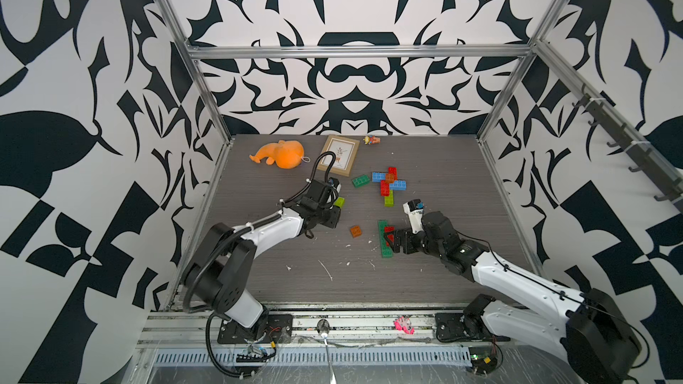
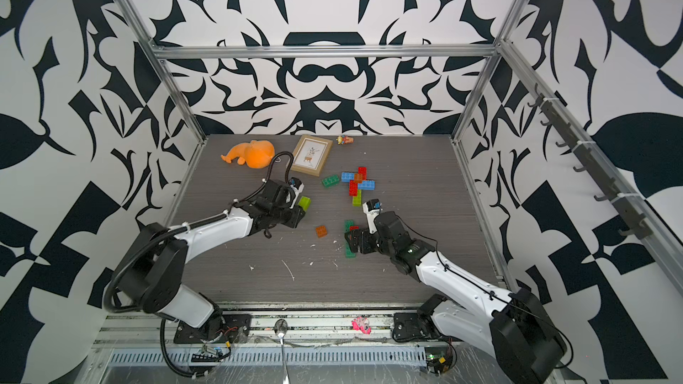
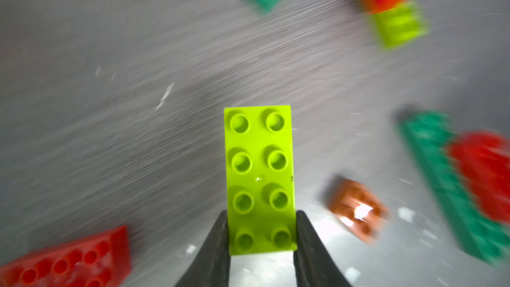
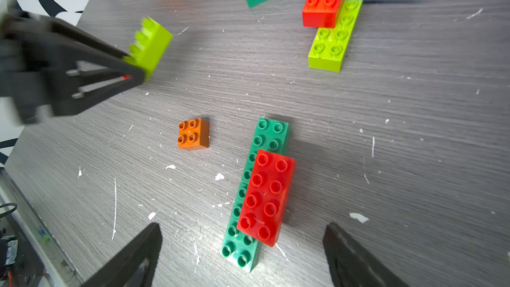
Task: Assemble a small pinwheel with lego
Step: Pick up the lego brick from the center of the board, then assemble the lego brick with the lego brick.
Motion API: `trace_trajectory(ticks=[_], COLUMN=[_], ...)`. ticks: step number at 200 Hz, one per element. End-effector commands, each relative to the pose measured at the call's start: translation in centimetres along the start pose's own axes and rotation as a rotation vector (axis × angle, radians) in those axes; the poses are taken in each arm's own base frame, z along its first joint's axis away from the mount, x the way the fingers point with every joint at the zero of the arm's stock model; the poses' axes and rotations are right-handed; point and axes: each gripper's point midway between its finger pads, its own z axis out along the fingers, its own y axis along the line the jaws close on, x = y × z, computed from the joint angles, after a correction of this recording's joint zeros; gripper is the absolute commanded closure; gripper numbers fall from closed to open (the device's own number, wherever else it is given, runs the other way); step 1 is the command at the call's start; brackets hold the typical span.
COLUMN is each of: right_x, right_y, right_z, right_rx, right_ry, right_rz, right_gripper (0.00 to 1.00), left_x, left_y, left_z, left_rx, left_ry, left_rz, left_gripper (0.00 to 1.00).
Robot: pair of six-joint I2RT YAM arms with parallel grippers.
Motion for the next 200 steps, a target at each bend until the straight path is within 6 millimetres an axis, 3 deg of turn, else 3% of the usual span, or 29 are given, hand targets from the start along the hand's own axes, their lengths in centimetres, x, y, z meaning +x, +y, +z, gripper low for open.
trace_trajectory(ticks=[1, 21, 34, 61, 103, 130, 154, 200], right_x=[-2.0, -2.1, -2.1, -2.2, -1.2, -0.7, -0.4, 1.2], right_y=[0.9, 0.6, 0.4, 0.5, 1.0, 0.1, 0.4, 0.0], right_z=[-1.1, -1.5, -1.9, -2.7, -2.5, -2.3, -1.9, 0.0], right_rx=[-0.043, -0.048, -0.045, -0.060, -0.090, -0.076, -0.128, -0.129], right_ry=[-0.044, -0.045, -0.052, -0.060, 0.006, 0.020, 0.042, 0.155], right_rz=[0.026, 0.055, 0.065, 0.075, 0.082, 0.105, 0.140, 0.185], right_gripper=[0.06, 0.06, 0.06, 0.06, 0.05, 0.05, 0.05, 0.06], left_x=[0.0, 1.5, 2.0, 2.9, 5.8, 5.8, 6.1, 6.3], left_y=[-5.4, -8.9, -10.0, -11.3, -12.2, -12.3, -11.9, -12.3], left_z=[-2.4, -4.3, -5.6, -5.9, -2.7, -1.1, 0.6, 2.7], left_rx=[0.228, 0.384, 0.430, 0.518, 0.579, 0.584, 0.565, 0.542], left_ry=[-0.090, -0.158, -0.188, -0.160, 0.067, 0.136, 0.186, 0.221], left_rz=[0.176, 0.386, 0.468, 0.560, 0.698, 0.718, 0.726, 0.772], left_gripper=[0.70, 0.70, 0.67, 0.66, 0.67, 0.69, 0.67, 0.66])
